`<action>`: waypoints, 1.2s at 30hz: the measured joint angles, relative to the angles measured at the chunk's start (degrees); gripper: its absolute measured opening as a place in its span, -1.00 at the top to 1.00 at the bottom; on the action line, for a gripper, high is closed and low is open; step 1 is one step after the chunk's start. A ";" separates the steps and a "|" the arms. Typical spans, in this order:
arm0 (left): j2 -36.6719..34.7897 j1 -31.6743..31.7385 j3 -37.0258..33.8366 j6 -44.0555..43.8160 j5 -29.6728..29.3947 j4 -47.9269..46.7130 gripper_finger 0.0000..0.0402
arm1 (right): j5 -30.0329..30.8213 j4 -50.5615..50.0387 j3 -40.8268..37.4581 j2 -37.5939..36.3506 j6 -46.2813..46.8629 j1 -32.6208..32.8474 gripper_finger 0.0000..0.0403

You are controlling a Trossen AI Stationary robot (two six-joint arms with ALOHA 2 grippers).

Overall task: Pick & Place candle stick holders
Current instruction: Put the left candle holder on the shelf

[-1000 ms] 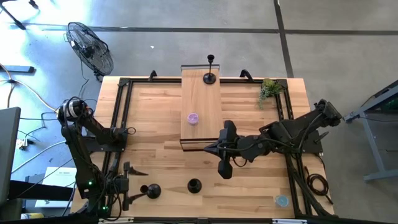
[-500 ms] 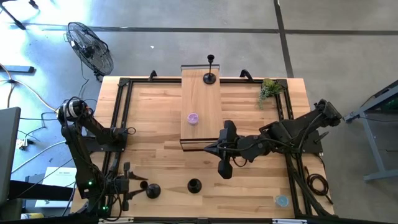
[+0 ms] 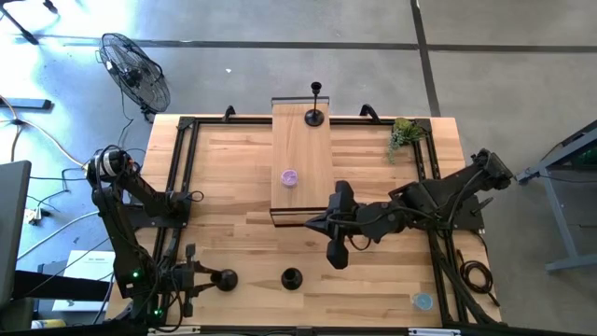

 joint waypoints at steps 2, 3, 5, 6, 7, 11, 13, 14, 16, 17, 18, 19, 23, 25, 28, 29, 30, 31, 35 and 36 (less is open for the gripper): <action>-1.35 0.02 0.00 -1.38 2.35 -0.06 0.52 | -1.85 1.11 -0.02 0.00 -0.66 0.00 1.00; -1.97 0.00 0.00 -1.65 3.01 0.33 0.52 | -2.91 1.99 -0.02 0.00 -1.29 0.00 1.00; -3.33 -0.02 0.00 -1.48 2.93 0.65 0.52 | -4.27 3.50 -0.02 0.00 -2.69 0.01 1.00; -4.32 -0.02 0.09 -1.22 2.60 0.63 0.52 | -4.50 4.16 -0.02 0.00 -3.43 0.07 1.00; -5.22 -0.02 0.46 -0.46 2.13 0.45 0.52 | -4.74 4.68 -0.02 0.00 -4.40 0.27 1.00; -8.95 0.00 1.57 4.78 -0.71 0.29 0.52 | -4.76 5.94 -0.02 0.00 -9.60 0.94 1.00; -11.24 0.00 2.65 7.53 -2.82 0.49 0.52 | -4.74 5.91 -0.02 0.00 -11.01 1.16 1.00; -12.37 0.00 3.21 8.90 -4.06 0.45 0.52 | -4.78 5.89 -0.02 0.00 -11.73 1.18 1.00; -14.98 0.02 4.72 12.52 -6.40 0.35 0.52 | -4.92 5.84 -0.02 0.00 -12.70 1.29 1.00; -16.23 0.02 5.60 14.83 -7.36 0.49 0.52 | -4.95 5.83 -0.02 0.00 -13.27 1.29 1.00; -17.42 0.16 6.47 17.13 -8.23 0.61 0.52 | -4.83 5.80 -0.02 0.00 -13.73 1.29 1.00; -18.41 0.65 7.38 19.35 -9.08 0.55 0.52 | -4.35 5.76 -0.02 0.00 -14.11 1.29 1.00; -20.79 4.05 11.02 27.19 -7.98 0.53 0.52 | -2.82 5.52 -0.02 0.00 -16.20 1.27 0.96; -21.06 6.25 12.51 30.33 -6.06 0.60 0.52 | -2.79 5.48 -0.02 0.00 -16.50 1.27 0.90; -20.85 10.68 13.75 33.71 -1.35 1.18 0.52 | -2.76 5.34 -0.02 0.00 -16.08 1.09 0.72; -20.74 12.13 13.88 34.48 0.21 1.41 0.52 | -2.45 5.32 -0.02 0.00 -16.06 1.11 0.65; -20.74 13.65 13.92 35.69 1.62 2.25 0.52 | -1.88 5.25 -0.02 0.00 -16.06 1.11 0.56; -20.74 15.14 13.95 37.24 2.87 3.83 0.52 | -0.98 5.22 -0.02 0.00 -16.05 1.11 0.48; -20.78 21.31 14.03 47.19 10.04 12.87 0.52 | 1.71 5.27 -0.02 0.00 -15.81 1.09 0.13; -20.76 22.91 14.03 50.06 12.11 15.59 0.52 | 2.54 5.30 -0.02 0.00 -15.33 1.05 0.05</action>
